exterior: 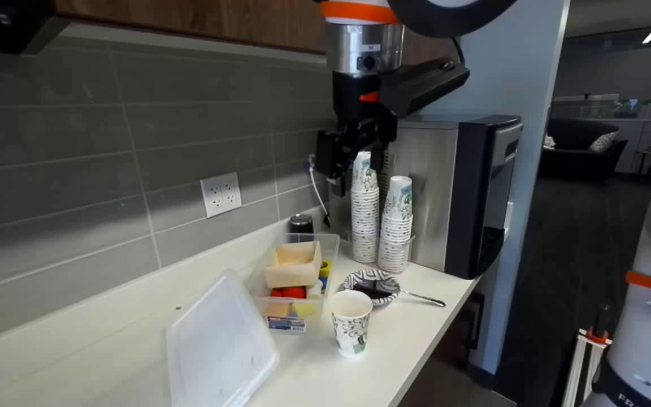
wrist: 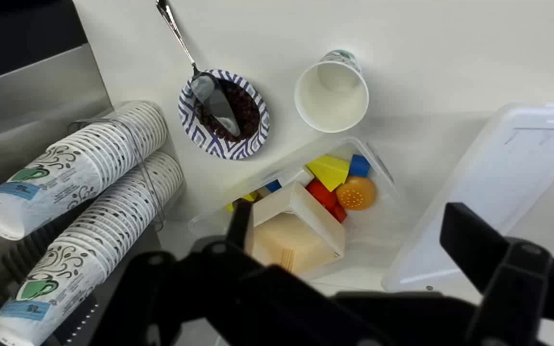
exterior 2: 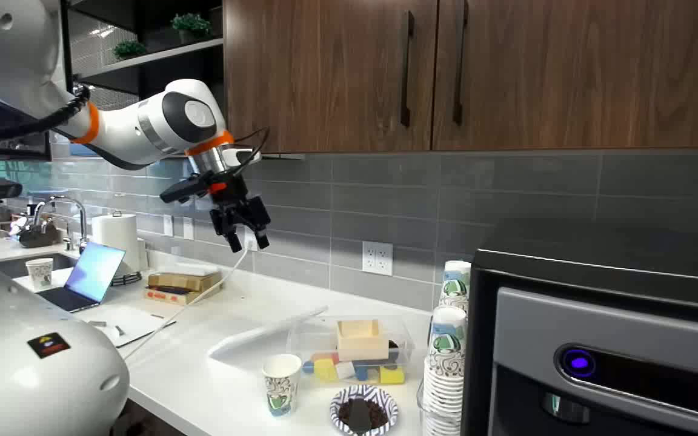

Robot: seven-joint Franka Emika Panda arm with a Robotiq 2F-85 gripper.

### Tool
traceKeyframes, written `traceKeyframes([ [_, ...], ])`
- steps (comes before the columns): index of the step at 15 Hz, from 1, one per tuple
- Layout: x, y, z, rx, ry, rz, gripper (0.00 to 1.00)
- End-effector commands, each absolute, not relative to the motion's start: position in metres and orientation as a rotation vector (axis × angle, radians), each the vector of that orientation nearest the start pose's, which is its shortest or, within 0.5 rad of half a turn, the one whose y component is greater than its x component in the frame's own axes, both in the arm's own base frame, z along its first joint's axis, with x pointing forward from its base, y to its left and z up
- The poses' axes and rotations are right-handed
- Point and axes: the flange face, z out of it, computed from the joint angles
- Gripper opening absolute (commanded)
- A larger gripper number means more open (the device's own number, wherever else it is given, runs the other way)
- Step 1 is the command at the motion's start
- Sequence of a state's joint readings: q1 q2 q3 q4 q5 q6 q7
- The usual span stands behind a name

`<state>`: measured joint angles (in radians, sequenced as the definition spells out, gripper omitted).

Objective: Move one cup from the stack to the left

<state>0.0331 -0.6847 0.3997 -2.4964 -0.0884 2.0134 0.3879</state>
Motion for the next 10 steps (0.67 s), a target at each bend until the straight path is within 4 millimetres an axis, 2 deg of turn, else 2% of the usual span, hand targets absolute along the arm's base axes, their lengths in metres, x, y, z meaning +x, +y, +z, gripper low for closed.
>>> traceKeyframes([
  [1, 0.3359, 0.1653, 0.5131, -3.363, -0.022, -0.451, 1.00],
  [8, 0.3359, 0.1653, 0.5131, -3.363, -0.022, -0.451, 1.00],
  [10, 0.3390, 0.1559, 0.5167, -3.341, -0.030, -0.412, 1.00],
])
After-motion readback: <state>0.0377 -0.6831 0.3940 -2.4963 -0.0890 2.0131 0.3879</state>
